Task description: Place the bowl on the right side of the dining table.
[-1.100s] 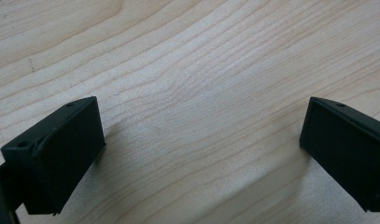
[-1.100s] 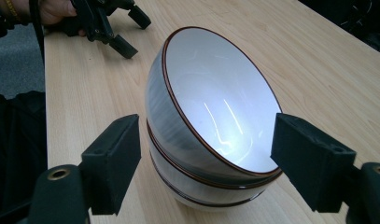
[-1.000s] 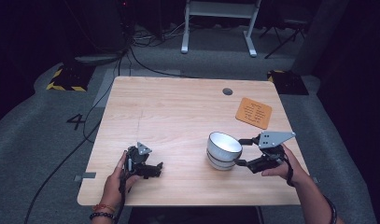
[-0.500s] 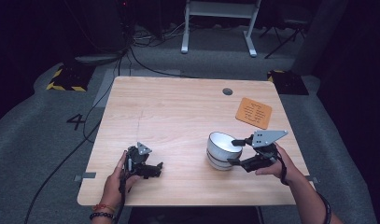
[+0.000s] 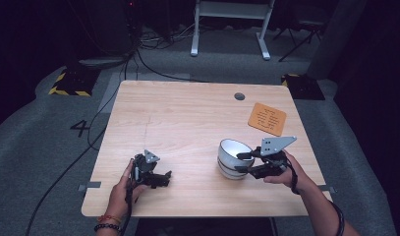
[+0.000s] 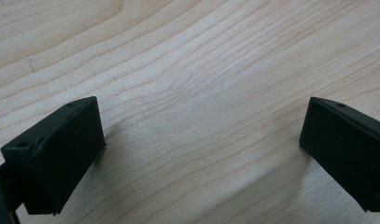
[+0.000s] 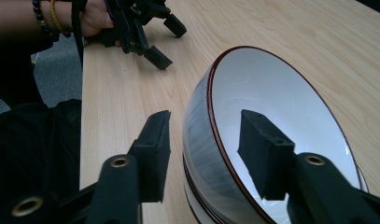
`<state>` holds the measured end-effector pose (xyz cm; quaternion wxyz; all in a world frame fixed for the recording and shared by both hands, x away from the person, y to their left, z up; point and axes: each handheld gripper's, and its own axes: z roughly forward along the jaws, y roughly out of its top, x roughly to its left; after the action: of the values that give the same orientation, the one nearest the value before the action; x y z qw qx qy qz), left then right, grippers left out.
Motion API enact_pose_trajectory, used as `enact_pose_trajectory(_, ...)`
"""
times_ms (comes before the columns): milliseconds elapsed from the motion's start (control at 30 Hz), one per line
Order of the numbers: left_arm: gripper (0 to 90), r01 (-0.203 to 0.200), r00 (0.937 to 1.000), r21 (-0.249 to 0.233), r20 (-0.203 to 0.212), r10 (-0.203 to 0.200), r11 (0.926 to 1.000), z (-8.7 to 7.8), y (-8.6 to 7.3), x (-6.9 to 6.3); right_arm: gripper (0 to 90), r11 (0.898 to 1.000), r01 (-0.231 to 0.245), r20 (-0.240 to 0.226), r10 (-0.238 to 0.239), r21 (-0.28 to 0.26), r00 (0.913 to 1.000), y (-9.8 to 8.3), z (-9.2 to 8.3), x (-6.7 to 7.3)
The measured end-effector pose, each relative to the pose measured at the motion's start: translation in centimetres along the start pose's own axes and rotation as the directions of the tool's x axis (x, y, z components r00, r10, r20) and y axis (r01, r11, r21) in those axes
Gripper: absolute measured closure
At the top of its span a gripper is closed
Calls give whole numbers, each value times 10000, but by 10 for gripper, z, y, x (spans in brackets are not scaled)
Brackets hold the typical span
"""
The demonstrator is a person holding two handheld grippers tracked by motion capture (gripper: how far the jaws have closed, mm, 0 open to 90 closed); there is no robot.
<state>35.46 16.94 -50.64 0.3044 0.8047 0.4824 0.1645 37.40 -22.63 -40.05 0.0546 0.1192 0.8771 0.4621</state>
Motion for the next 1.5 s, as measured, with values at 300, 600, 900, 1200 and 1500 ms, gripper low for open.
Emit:
enact_pose_trajectory(300, 0, -1, 10000, -1, 0, 1, 10000, 0, 0, 0, 726, 9996, -161, -652, 176, 228, 9977, 2, 10, -6)
enact_pose_trajectory(600, 0, 0, 10000, 1, 5, 0, 10000, 0, 0, 0, 807, 9992, -94, -1534, 154, 399, 9880, 8, 16, -12)
enact_pose_trajectory(900, 0, -3, 10000, 1, -2, 3, 10000, 0, 0, 0, 808, 9992, -40, -1450, 96, 391, 9894, 8, 15, -11)
enact_pose_trajectory(1200, 0, 1, 10000, 0, -2, -1, 10000, 0, 0, 0, 804, 9997, 38, -1224, -8, 240, 9925, 9, 12, -9)
enact_pose_trajectory(1500, 0, 3, 10000, -1, 0, -3, 10000, 0, 0, 0, 805, 10000, 16, -1081, -20, -39, 9941, 11, 2, -10)
